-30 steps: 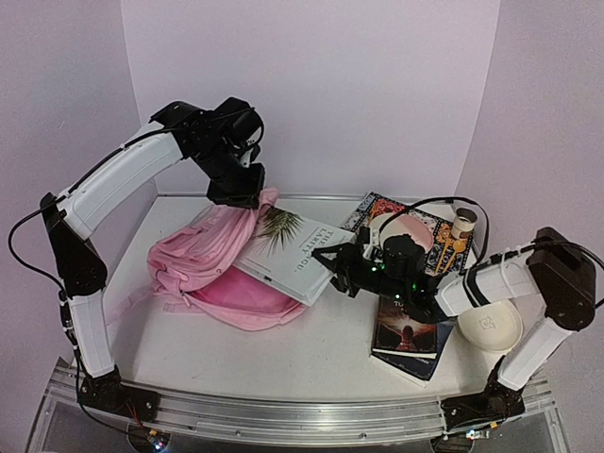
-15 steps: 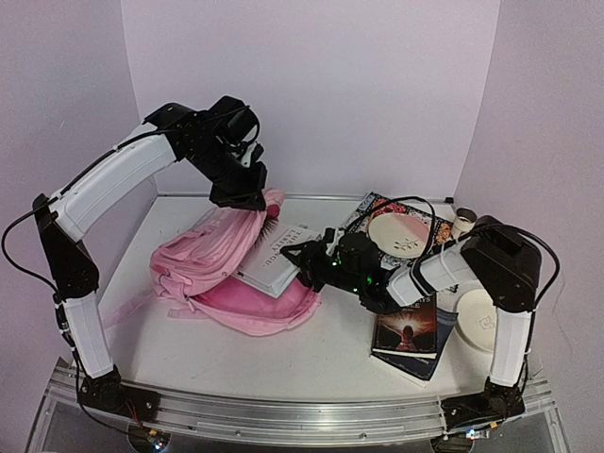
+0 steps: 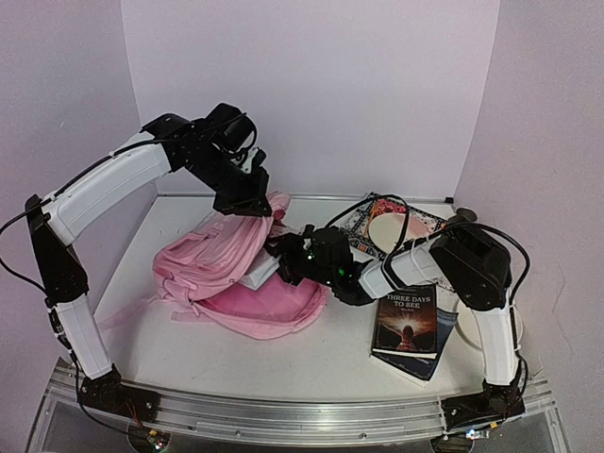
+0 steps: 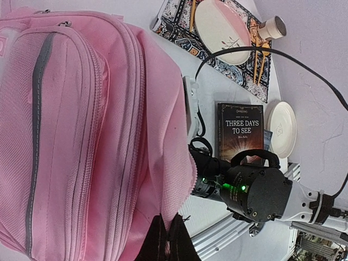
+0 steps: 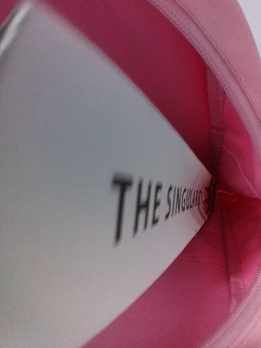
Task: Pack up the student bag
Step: Place the book in the largest pocket of the bag, then place the largest pocket of the bag in the student bag.
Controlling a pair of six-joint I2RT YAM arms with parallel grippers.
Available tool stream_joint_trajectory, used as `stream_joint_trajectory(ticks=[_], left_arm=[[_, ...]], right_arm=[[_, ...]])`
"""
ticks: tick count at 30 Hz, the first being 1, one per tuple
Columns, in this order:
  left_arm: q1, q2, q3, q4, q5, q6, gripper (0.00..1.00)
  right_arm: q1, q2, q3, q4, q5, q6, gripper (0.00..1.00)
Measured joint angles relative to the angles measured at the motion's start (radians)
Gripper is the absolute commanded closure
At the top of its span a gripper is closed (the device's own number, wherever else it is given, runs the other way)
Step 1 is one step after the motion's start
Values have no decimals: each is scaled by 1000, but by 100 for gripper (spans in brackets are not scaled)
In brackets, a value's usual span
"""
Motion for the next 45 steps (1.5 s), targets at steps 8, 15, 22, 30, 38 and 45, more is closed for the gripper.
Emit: stream_joint_trajectory(ticks=[8,15,22,30,38,45], left_arm=[[-1,-31,-55,41,-30,1,100],[-2,-50,-74,51,-70,8,100],[2,-64,-135,82,-93,15,100],[10,-83,-253,127,-113,39,100],[16,-134,-419,186,-119,58,100],[16,-147,-509,219,-130,73,100]], right_arm=[[9,1,39,-148,-28,-46,2],[35,-48,39,-350,-68,-132,2],[52,-216,39,-569,-76,-252,2],[51,-368,-15,-754,-66,-380,2],[36,-546,-89,-1060,47,-509,2],[-120,-744,-203,-1284,102,-580,2]])
